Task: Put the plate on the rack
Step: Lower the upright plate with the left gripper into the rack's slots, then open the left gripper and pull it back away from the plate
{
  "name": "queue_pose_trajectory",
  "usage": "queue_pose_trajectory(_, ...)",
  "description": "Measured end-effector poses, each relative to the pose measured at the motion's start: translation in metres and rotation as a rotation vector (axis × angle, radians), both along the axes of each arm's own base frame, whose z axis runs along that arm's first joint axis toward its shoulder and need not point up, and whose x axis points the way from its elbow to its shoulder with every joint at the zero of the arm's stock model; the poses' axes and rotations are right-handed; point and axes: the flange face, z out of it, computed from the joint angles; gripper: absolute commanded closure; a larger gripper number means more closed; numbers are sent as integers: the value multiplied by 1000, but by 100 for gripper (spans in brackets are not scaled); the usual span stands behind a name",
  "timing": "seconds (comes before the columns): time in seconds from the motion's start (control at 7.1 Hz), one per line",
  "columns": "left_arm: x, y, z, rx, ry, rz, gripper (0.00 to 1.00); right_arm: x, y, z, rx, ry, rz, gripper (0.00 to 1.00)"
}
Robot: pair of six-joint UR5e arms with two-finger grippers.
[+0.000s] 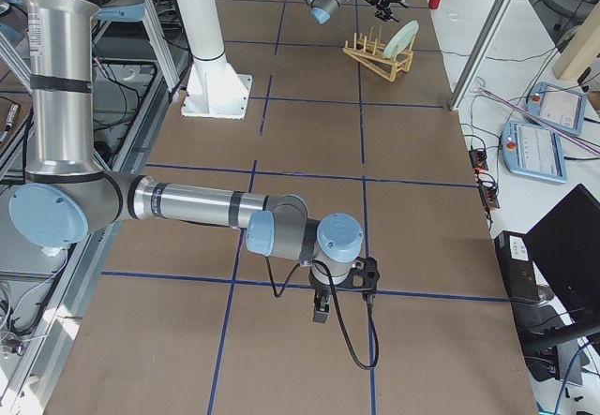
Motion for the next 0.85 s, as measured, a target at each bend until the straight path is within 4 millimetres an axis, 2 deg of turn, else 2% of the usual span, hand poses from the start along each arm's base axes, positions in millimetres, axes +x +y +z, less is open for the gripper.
queue_pose_trajectory(0.42, -2, 0, -3, 22, -29, 4, 0, 0, 0, 0, 0, 0, 0, 0)
queue_pose_trajectory(0.7, -16, 5, -10, 148, -203, 26, 0, 0, 0, -1, 1, 0, 0, 0)
queue_pose_trajectory(0.85, -28, 14, 0, 222, -340, 35, 0, 0, 0, -1, 1, 0, 0, 0)
